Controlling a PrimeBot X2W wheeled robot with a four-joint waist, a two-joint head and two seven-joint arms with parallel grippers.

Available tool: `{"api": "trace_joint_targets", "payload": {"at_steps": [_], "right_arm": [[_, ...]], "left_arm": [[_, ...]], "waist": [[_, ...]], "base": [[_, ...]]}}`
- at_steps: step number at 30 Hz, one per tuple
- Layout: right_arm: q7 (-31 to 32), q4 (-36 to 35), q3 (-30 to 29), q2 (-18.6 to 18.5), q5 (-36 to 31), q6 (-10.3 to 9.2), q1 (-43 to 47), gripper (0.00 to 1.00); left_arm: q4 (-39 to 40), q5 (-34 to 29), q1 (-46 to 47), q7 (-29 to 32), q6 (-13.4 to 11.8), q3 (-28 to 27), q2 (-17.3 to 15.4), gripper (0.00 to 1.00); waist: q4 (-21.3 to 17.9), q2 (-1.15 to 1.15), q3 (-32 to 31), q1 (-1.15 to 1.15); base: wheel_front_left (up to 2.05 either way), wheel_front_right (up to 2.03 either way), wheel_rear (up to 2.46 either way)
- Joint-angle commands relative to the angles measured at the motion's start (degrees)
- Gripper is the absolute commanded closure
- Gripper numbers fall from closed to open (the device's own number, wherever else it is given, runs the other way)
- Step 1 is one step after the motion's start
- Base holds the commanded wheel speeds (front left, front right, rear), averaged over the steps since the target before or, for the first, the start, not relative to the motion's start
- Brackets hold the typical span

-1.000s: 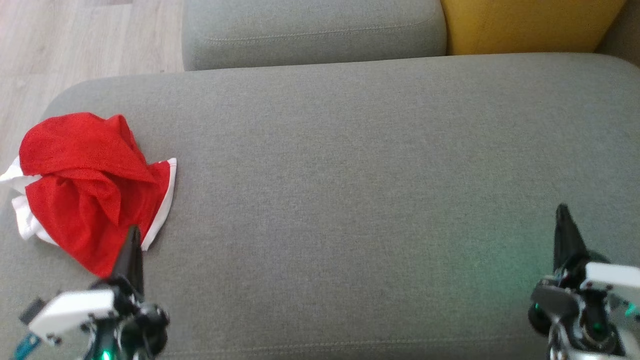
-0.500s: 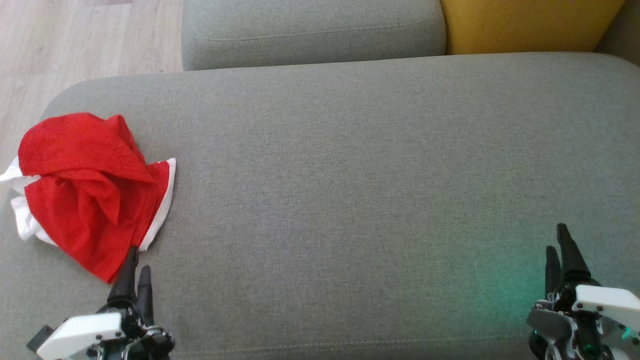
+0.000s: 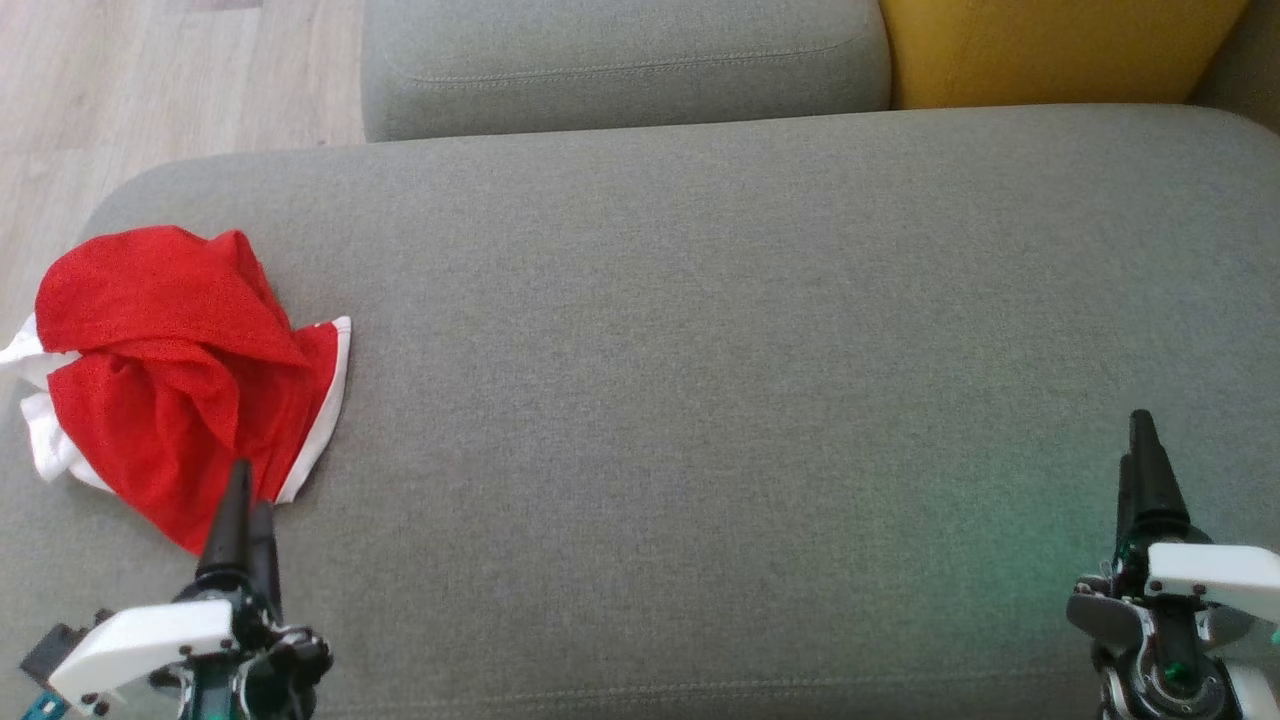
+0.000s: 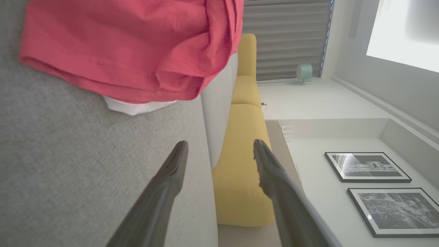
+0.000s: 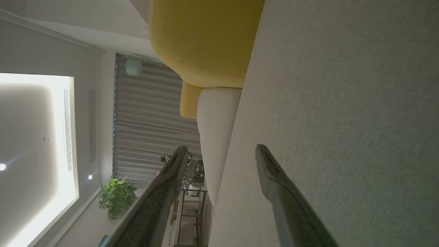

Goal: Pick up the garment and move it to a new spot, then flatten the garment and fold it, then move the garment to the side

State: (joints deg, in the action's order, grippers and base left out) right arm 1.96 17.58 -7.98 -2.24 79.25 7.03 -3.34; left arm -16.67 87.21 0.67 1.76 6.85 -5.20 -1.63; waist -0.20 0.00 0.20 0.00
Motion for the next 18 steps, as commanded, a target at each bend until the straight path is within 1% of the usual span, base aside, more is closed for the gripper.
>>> {"api": "trace_joint_targets", "payload": {"at_steps": [1,9,11,15,18], "right_arm": [[-0.71,-2.75,0.03,-0.34,-2.33,0.12,-3.29,0.00],[-2.06,-6.93,0.47,-0.37,-11.04,0.14,-4.29,0.00],[-2.23,-7.49,0.58,-0.37,-12.15,0.15,-4.42,0.00],[-2.90,-10.26,1.48,-0.38,-18.39,0.16,-5.13,0.00],[-3.41,-11.59,1.96,-0.39,-21.84,0.17,-5.39,0.00]], "left_arm": [[2.67,-1.25,3.28,-0.65,0.28,-1.29,-0.63,0.00],[5.80,-6.27,4.38,-1.99,0.29,-2.46,-0.68,0.00],[6.13,-6.98,4.46,-2.16,0.16,-2.45,-0.68,0.00],[8.20,-10.92,4.86,-2.83,-0.48,-1.86,-0.71,0.00],[10.35,-14.06,5.21,-3.33,-0.94,-1.23,-0.73,0.00]], "waist": [[0.00,0.00,0.01,0.00],[0.09,0.00,0.09,0.00],[0.09,0.00,0.09,0.00],[0.10,0.00,0.21,0.00],[0.10,0.00,0.30,0.00]], "base": [[0.00,0.00,0.00],[0.00,0.00,0.00],[0.00,0.00,0.00],[0.00,0.00,0.00],[0.00,0.00,0.00]]}}
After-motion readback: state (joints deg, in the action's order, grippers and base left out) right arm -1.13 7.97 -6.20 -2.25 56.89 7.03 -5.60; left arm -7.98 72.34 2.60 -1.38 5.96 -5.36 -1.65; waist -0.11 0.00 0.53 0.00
